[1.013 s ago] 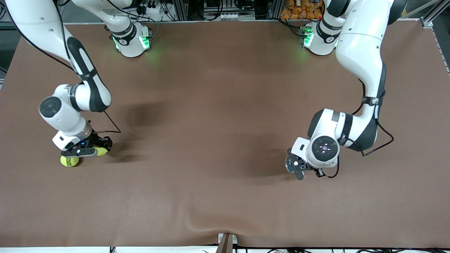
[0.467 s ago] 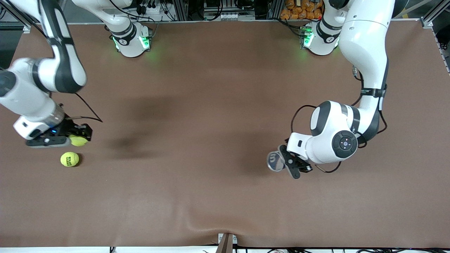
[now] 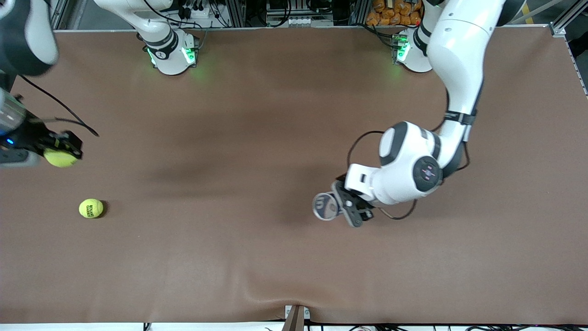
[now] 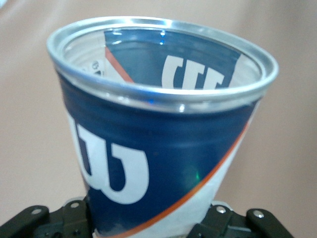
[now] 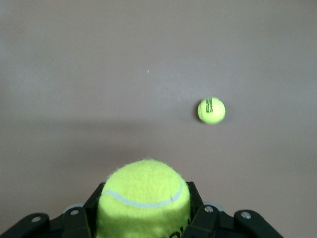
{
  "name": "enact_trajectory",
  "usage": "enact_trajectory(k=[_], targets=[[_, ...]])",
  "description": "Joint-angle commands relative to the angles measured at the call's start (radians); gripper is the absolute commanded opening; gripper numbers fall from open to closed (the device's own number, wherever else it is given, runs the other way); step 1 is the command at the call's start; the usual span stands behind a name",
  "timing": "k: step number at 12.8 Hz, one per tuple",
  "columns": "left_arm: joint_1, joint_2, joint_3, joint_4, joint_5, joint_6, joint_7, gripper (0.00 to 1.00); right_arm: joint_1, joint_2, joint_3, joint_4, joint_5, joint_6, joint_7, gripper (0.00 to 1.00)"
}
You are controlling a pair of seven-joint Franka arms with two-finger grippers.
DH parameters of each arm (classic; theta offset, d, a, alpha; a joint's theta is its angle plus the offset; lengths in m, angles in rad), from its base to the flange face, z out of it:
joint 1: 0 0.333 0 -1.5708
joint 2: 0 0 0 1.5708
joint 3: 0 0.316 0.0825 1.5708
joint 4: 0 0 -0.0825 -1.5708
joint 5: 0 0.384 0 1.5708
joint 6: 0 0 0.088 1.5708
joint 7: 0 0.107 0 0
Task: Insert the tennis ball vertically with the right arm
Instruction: 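Lift the can upright with the left gripper toward the table middle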
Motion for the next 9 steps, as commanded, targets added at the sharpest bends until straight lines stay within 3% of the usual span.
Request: enact_trajectory(k=[1,4,9], targets=[[-0.054,-0.005,-0.01,-0.004,-0.076,0.106,-0.036,0.7,-0.001,0.014,-0.001,0.126,0.007,-0.152,0.005,0.02],[-0.12,-0.001,-0.011,-0.012,-0.192,0.205,-0.038,0.69,0.001,0.025,-0.001,0.135,0.01,-0.146,0.005,0.02],[-0.241,0.066,-0.013,-0.023,-0.332,0.514,-0.035,0.69,0.002,0.026,-0.001,0.136,0.009,-0.145,0.005,0.01]])
